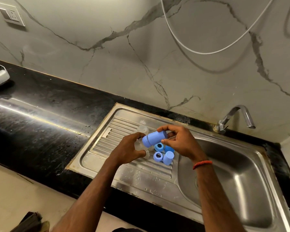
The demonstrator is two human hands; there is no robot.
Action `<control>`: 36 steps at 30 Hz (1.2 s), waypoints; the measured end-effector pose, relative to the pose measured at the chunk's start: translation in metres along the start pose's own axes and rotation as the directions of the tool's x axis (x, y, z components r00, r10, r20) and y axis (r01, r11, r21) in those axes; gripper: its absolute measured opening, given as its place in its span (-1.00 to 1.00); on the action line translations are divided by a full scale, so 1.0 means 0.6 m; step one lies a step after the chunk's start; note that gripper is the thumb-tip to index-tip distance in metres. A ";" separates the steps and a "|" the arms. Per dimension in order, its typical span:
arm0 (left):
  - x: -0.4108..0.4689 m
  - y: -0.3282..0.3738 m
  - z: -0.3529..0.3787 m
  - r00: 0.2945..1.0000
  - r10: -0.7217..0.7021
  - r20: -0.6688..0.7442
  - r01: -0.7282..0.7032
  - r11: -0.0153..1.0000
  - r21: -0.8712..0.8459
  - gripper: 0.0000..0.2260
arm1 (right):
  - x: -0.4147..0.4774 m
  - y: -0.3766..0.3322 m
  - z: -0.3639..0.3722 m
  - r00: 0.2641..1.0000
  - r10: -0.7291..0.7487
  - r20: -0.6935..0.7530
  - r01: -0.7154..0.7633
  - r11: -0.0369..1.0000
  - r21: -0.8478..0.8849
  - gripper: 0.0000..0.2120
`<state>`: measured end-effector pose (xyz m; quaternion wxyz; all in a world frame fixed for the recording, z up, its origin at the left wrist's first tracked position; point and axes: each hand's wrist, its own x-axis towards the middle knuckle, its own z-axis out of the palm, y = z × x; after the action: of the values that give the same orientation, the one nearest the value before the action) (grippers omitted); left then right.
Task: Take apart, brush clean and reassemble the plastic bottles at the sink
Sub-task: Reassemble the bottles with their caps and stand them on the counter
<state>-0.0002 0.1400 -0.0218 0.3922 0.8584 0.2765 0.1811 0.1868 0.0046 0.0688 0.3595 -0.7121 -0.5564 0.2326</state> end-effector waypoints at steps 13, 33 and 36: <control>0.003 0.019 -0.009 0.999 0.009 -0.042 -0.009 1.000 0.012 -0.33 | 0.015 0.021 0.013 1.000 -0.010 0.002 0.010 0.999 0.038 -0.62; -0.016 0.045 0.010 0.975 0.047 -0.216 -0.042 0.999 0.026 -0.42 | 0.008 0.025 0.008 1.000 -0.012 0.021 0.010 0.996 0.092 -0.66; -0.025 0.050 0.014 0.971 0.048 -0.236 -0.044 0.999 0.020 -0.45 | -0.001 0.025 0.024 1.000 -0.023 0.003 0.023 0.999 0.049 -0.70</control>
<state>0.0027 0.1098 -0.0051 0.3458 0.8399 0.3025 0.2890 0.1854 0.0058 0.0483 0.3783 -0.6962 -0.5594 0.2432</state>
